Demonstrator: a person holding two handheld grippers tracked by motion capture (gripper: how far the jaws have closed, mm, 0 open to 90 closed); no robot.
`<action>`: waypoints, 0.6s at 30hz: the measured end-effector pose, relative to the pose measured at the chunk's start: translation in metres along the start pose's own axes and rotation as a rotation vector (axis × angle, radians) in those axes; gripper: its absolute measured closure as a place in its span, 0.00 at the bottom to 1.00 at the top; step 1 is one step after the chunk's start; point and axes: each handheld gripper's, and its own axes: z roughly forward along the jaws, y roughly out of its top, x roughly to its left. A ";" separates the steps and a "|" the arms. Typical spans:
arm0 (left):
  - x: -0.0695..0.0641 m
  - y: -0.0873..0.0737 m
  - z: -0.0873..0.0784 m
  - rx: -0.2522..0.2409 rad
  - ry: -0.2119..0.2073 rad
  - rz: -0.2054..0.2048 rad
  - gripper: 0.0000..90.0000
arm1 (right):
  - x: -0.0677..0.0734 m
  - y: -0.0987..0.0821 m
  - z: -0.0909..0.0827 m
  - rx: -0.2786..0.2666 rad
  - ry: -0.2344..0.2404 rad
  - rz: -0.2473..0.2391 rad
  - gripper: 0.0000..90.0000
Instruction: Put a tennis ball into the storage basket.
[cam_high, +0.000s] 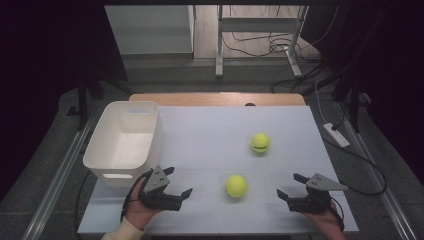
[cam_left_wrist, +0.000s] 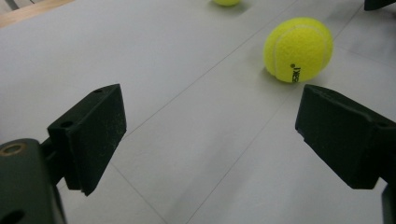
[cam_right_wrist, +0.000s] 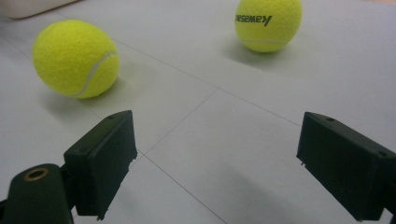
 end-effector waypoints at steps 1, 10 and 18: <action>0.000 0.002 0.000 0.004 -0.003 0.006 0.11 | 0.000 0.000 0.000 -0.001 0.003 0.000 0.13; 0.003 0.012 -0.002 -0.002 -0.015 0.010 0.11 | 0.000 0.000 0.000 0.004 0.001 -0.002 0.13; 0.000 0.023 0.002 0.005 -0.032 0.029 0.11 | 0.001 0.000 0.001 0.007 0.002 -0.003 0.13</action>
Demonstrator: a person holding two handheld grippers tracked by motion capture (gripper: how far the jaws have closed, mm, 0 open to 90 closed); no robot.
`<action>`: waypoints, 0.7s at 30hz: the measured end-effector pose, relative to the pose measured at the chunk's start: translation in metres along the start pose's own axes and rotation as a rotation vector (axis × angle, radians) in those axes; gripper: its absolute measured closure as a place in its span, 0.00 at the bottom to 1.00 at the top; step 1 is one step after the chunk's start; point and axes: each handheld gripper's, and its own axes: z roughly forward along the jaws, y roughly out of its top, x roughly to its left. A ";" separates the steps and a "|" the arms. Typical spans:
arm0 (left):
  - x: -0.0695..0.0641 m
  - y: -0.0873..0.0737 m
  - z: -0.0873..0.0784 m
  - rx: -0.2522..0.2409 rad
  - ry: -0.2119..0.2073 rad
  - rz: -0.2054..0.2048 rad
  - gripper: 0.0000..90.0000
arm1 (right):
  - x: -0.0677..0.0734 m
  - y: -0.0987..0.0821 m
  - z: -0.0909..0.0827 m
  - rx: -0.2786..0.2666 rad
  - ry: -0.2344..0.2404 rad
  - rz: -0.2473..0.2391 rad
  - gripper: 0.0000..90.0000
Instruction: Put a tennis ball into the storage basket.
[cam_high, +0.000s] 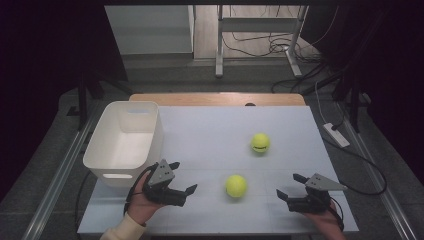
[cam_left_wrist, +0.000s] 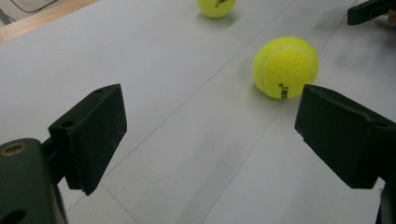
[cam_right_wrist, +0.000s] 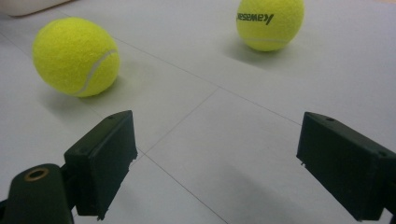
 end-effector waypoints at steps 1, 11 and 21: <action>0.000 0.001 0.001 0.000 -0.001 0.003 0.11 | 0.000 0.000 0.000 0.000 0.000 0.000 0.13; 0.000 0.007 0.007 0.019 -0.013 0.014 0.11 | -0.001 0.000 0.000 0.004 -0.001 -0.004 0.13; -0.002 0.016 0.011 0.014 -0.033 0.016 0.11 | 0.000 0.000 0.001 0.007 -0.002 -0.005 0.13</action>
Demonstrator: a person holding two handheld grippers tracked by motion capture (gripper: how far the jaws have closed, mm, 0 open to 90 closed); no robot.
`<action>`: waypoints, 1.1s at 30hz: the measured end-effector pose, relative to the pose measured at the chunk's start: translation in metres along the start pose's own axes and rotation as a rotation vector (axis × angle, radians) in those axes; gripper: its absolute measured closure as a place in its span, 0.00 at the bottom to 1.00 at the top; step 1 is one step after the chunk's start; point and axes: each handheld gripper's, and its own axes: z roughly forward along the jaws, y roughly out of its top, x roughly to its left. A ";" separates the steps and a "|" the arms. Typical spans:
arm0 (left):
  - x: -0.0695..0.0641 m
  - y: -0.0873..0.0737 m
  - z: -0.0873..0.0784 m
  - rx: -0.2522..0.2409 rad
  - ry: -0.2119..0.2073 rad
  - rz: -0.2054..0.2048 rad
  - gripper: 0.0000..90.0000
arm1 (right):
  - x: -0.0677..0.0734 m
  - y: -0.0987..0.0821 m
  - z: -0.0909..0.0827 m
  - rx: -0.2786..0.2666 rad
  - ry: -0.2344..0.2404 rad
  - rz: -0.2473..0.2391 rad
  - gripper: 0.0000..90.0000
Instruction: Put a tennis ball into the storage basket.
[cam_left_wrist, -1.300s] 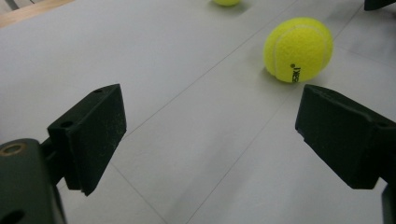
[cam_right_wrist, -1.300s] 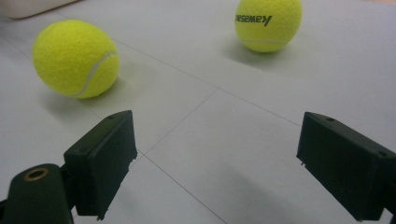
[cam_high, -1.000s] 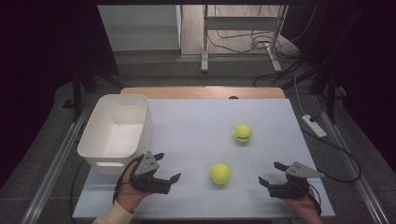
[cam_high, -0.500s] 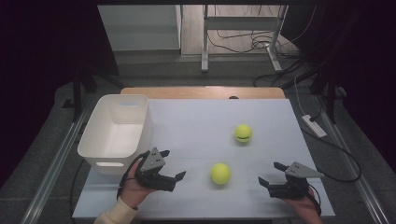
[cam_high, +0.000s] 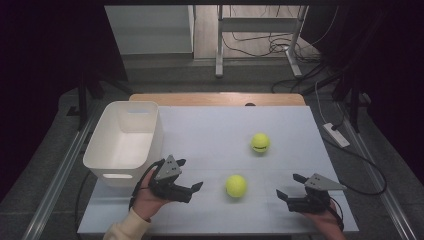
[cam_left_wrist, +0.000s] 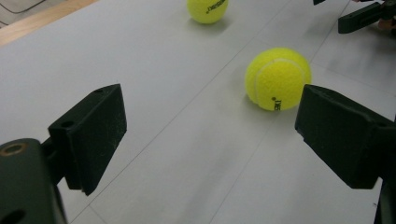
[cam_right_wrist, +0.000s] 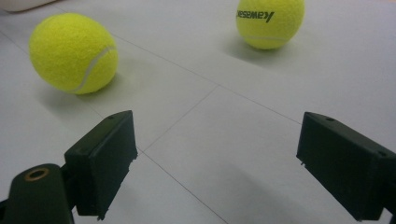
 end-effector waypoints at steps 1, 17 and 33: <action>0.000 0.001 0.000 0.000 -0.002 0.001 0.11 | 0.000 0.000 0.000 0.000 0.000 -0.001 0.13; -0.004 0.013 0.010 -0.002 -0.029 0.006 0.11 | 0.000 0.000 -0.001 -0.006 0.000 -0.004 0.13; -0.012 0.026 0.021 -0.003 -0.079 0.010 0.10 | 0.001 0.001 -0.001 -0.009 -0.001 -0.008 0.13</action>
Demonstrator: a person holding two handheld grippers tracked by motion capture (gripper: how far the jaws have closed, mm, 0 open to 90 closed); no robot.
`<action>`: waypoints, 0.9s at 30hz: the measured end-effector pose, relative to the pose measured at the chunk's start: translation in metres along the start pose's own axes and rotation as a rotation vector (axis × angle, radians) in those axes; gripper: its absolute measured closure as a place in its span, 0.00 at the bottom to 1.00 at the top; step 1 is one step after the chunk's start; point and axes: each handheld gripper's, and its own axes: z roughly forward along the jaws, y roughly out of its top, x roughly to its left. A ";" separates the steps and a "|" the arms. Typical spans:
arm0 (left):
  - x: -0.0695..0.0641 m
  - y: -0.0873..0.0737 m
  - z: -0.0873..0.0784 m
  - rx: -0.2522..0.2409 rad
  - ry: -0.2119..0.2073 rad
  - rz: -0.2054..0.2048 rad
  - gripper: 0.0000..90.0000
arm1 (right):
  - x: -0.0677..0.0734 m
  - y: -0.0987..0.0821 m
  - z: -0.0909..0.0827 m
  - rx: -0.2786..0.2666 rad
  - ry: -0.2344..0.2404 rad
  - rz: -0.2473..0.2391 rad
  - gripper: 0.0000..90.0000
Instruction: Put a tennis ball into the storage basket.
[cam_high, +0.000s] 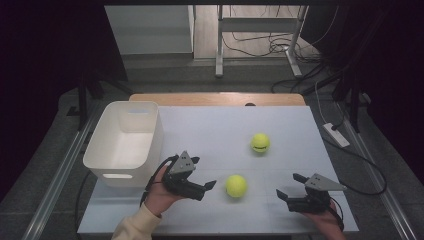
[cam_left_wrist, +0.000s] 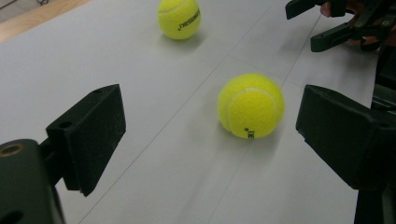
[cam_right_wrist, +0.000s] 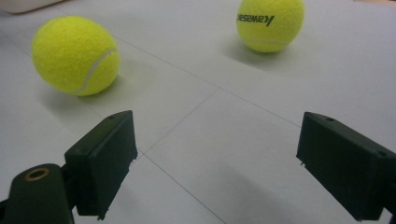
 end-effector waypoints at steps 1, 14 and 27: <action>0.000 0.001 0.000 0.001 -0.002 0.003 0.10 | 0.000 0.000 0.000 -0.003 -0.002 -0.002 0.13; -0.004 0.008 0.012 0.011 -0.037 0.005 0.10 | 0.001 0.000 0.000 -0.007 -0.006 -0.005 0.13; -0.008 0.013 0.022 0.017 -0.057 0.010 0.10 | 0.001 0.001 -0.001 -0.006 -0.009 -0.006 0.13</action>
